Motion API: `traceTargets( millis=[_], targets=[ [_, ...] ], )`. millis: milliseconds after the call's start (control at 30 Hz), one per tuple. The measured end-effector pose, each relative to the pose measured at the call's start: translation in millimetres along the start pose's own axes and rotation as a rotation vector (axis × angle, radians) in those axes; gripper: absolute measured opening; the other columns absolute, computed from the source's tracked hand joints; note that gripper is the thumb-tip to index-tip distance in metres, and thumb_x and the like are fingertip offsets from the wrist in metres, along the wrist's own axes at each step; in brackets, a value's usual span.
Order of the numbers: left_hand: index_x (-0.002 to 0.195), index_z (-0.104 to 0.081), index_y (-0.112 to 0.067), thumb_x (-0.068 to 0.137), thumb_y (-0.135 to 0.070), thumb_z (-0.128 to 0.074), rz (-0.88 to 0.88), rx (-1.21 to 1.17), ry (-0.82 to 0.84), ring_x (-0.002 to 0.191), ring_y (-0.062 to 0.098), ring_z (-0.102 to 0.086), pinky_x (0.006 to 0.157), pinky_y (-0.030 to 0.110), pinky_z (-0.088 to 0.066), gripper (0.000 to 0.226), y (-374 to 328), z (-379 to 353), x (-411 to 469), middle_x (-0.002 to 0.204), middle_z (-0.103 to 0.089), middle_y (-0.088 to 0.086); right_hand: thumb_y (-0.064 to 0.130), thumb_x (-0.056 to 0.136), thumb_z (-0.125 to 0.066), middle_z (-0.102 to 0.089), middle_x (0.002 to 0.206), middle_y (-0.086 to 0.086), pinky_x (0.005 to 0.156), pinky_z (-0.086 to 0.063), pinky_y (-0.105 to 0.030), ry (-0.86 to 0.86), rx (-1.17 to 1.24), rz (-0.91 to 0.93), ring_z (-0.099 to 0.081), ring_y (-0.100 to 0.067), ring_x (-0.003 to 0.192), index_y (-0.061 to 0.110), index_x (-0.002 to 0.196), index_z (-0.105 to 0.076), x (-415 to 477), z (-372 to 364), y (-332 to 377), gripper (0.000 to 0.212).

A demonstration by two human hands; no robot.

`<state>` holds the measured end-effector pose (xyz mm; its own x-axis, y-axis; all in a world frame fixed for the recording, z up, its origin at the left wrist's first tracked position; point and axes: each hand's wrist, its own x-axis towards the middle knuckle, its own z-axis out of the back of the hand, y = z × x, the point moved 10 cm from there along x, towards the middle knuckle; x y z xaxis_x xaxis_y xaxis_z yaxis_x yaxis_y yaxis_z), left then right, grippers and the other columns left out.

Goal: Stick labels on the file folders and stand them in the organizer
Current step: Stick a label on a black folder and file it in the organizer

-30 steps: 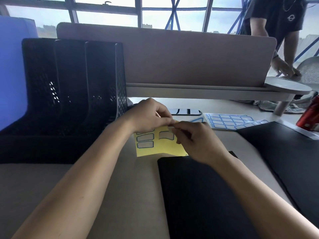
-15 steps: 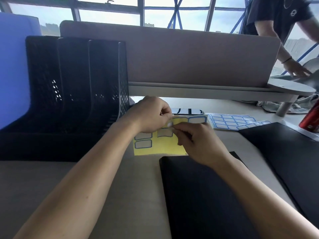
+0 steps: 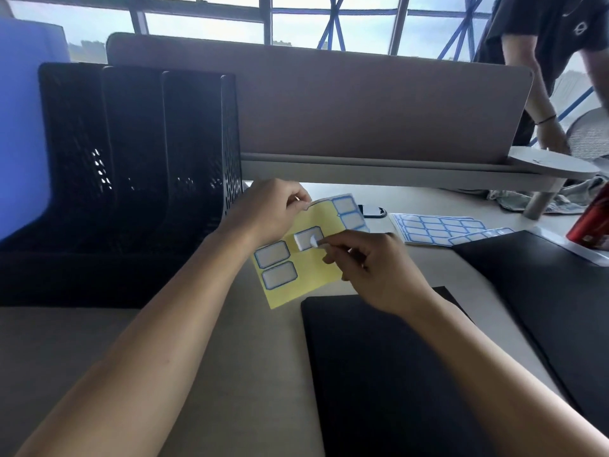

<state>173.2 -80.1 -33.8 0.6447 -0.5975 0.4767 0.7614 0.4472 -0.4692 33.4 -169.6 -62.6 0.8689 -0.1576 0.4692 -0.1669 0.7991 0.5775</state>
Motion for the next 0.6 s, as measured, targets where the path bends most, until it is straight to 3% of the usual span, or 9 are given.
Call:
traceTargets(
  millis=[133, 267, 367, 467, 533, 600],
  targets=[
    [0.108, -0.072, -0.026, 0.096, -0.025, -0.054, -0.004, 0.197, 0.099, 0.103, 0.023, -0.062, 0.088, 0.04, -0.051, 0.022, 18, -29, -1, 0.109, -0.073, -0.003, 0.016, 0.094, -0.062, -0.073, 0.083, 0.015, 0.063, -0.049, -0.016, 0.005, 0.027, -0.066, -0.067, -0.01, 0.062, 0.022, 0.104, -0.075, 0, -1, -10, 0.017],
    [0.117, -0.068, -0.026, 0.096, -0.025, -0.053, -0.021, 0.367, 0.134, 0.117, 0.03, -0.051, 0.098, 0.043, -0.043, 0.025, 25, -43, -6, 0.126, -0.064, 0.002, 0.018, 0.093, -0.064, -0.064, 0.075, 0.033, 0.056, -0.04, -0.009, 0.019, 0.025, -0.121, -0.061, -0.008, 0.058, 0.03, 0.101, -0.075, 0, -3, -22, 0.018],
    [0.106, -0.07, -0.023, 0.097, -0.036, -0.051, 0.101, 0.038, 0.122, 0.102, 0.02, -0.063, 0.089, 0.038, -0.052, 0.024, 17, -33, -5, 0.108, -0.071, -0.003, 0.018, 0.093, -0.063, -0.066, 0.079, 0.033, 0.053, -0.038, -0.011, 0.009, 0.061, -0.126, -0.059, -0.01, 0.054, 0.037, 0.094, -0.073, 1, 1, -22, 0.022],
    [0.1, -0.07, -0.017, 0.096, -0.05, -0.051, 0.284, -0.348, 0.28, 0.078, 0.016, -0.07, 0.078, 0.034, -0.056, 0.038, 0, -36, -16, 0.086, -0.074, -0.005, 0.012, 0.091, -0.061, -0.069, 0.089, 0.03, 0.057, -0.049, -0.027, 0.0, 0.112, -0.125, -0.065, -0.026, 0.061, 0.046, 0.086, -0.067, 1, 5, -20, 0.035],
    [0.098, -0.072, -0.014, 0.092, -0.052, -0.057, 0.345, -0.489, 0.367, 0.074, 0.014, -0.069, 0.073, 0.032, -0.057, 0.041, -9, -40, -27, 0.078, -0.074, -0.004, 0.008, 0.089, -0.059, -0.07, 0.089, 0.028, 0.061, -0.052, -0.034, 0.004, 0.13, -0.112, -0.066, -0.032, 0.064, 0.044, 0.087, -0.067, 1, 7, -19, 0.037],
    [0.097, -0.073, -0.011, 0.09, -0.041, -0.066, 0.347, -0.545, 0.405, 0.073, 0.012, -0.069, 0.069, 0.027, -0.057, 0.031, -12, -43, -34, 0.076, -0.073, -0.004, 0.006, 0.088, -0.058, -0.07, 0.078, 0.022, 0.057, -0.049, -0.031, 0.0, 0.155, -0.111, -0.066, -0.03, 0.065, 0.034, 0.089, -0.071, 0, 8, -22, 0.031]
  ],
)
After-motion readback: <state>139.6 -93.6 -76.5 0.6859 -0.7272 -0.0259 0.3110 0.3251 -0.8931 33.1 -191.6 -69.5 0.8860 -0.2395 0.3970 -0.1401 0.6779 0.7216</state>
